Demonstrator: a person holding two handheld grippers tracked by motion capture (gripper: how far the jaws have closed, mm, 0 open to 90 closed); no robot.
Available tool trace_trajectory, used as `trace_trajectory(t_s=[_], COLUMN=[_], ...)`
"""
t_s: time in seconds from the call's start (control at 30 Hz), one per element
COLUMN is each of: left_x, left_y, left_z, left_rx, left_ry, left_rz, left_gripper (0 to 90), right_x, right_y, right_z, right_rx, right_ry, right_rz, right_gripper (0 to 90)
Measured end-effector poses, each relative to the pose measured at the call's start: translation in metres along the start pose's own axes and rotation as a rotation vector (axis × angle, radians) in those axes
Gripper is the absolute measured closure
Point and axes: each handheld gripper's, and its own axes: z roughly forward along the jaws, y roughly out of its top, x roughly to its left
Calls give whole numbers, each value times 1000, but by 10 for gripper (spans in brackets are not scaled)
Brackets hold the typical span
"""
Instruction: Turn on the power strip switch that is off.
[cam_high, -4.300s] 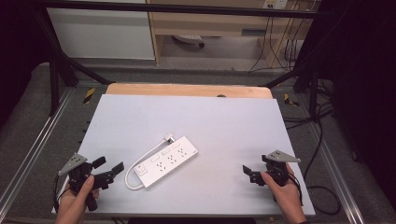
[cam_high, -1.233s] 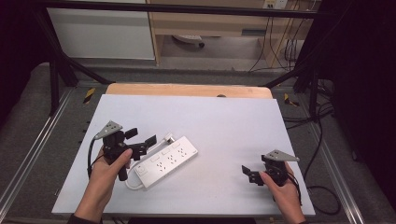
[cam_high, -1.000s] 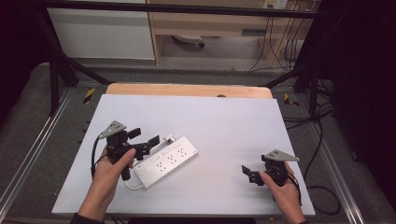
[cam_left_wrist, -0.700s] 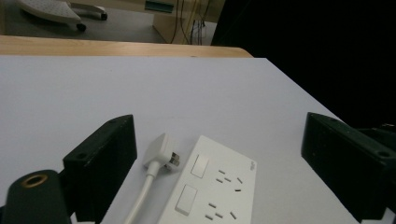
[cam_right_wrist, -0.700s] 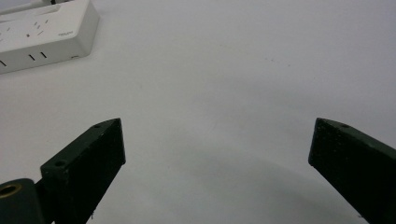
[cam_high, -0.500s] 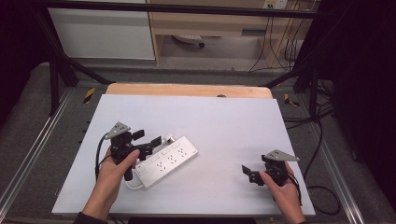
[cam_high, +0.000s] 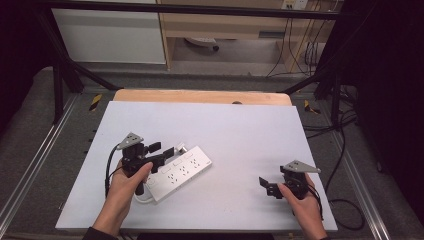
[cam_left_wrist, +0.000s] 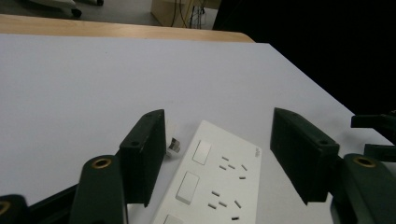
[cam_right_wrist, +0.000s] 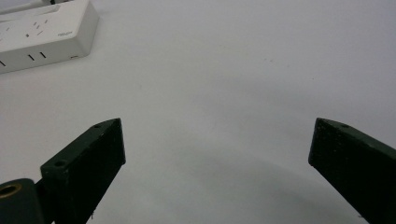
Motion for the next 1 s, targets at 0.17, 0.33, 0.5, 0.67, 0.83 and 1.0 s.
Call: trace_trajectory(t_s=[0.17,0.33,0.5,0.67,0.83,1.0], left_x=[2,4,5,5,6,8], left_y=[-3,-6,-10,-13,-14,-18], left_z=[2,4,7,10,11,13], left_rx=[8,16,30,44,51,59], left_ry=[-10,-22,-35,-40,-44,-49], left_rz=[-8,-19,-17,-6,-2,-14], left_gripper=[446,527,606,650,700,760], right_x=[0,0,1,0,0,0], right_y=[0,0,1,1,1,1], right_z=[0,0,0,0,0,0], right_rx=[0,2,1,2,4,2], right_ry=[-1,1,1,-1,-2,-1], right_rz=[-1,-2,-1,-4,-7,-3], right_gripper=[42,42,42,42,42,42])
